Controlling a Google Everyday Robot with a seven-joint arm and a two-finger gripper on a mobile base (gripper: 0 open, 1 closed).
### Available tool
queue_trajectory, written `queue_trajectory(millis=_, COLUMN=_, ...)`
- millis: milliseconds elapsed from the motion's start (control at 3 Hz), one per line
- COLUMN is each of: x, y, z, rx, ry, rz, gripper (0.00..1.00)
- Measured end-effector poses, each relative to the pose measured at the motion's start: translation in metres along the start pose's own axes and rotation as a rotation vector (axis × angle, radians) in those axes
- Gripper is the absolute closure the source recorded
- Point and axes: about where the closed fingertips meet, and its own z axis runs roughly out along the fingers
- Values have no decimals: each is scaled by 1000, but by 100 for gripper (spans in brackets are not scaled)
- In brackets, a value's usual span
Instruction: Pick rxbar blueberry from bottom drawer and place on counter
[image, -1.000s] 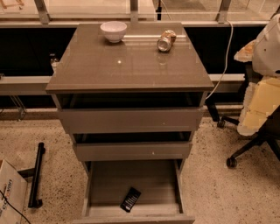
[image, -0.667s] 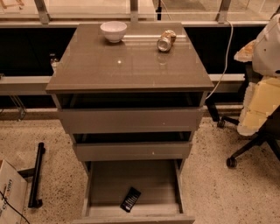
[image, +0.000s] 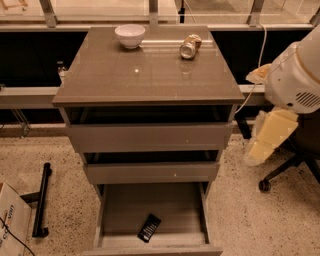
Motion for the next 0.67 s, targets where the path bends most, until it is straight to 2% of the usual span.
queue_trajectory(millis=333, x=-11, y=4, z=30, rx=18, ry=-49, rz=4, gripper=0)
queue_trajectory(millis=667, x=-13, y=1, z=32, rx=34, ry=-56, rz=4, gripper=0)
